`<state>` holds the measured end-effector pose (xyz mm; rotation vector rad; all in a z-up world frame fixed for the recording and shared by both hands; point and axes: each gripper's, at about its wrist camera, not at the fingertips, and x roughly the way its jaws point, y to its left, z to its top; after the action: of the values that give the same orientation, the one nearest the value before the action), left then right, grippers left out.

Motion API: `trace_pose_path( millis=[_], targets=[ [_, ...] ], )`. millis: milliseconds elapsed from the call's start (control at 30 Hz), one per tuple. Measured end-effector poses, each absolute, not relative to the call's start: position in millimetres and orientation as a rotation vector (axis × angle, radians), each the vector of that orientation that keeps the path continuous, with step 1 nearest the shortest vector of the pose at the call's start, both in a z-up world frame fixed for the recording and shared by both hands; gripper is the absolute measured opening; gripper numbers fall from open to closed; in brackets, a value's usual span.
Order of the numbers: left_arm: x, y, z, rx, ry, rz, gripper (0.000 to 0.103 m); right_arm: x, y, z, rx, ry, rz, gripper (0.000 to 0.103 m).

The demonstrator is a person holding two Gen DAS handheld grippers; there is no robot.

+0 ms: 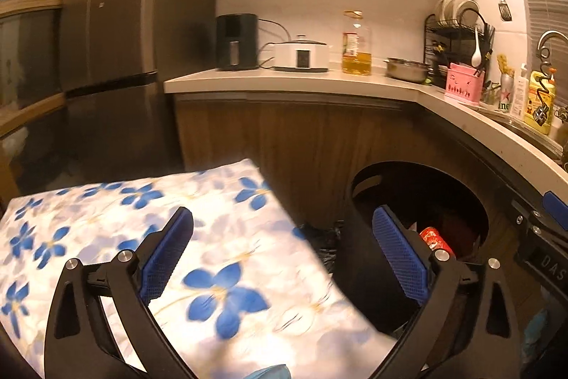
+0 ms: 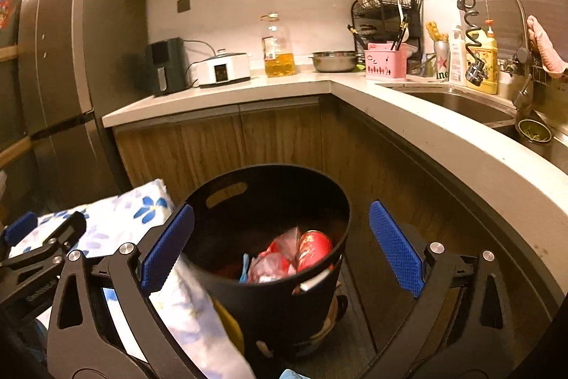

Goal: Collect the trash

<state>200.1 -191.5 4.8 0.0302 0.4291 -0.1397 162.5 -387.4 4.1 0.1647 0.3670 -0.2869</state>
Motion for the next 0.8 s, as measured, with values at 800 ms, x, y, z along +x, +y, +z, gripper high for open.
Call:
trace_pose_path(
  millis=[800],
  targets=[
    [87.0,-96.3,4.1,-0.005,0.442,-0.091,0.097,51.1,-283.2,16.8,0.091,0.421,-0.196,0.098]
  ],
)
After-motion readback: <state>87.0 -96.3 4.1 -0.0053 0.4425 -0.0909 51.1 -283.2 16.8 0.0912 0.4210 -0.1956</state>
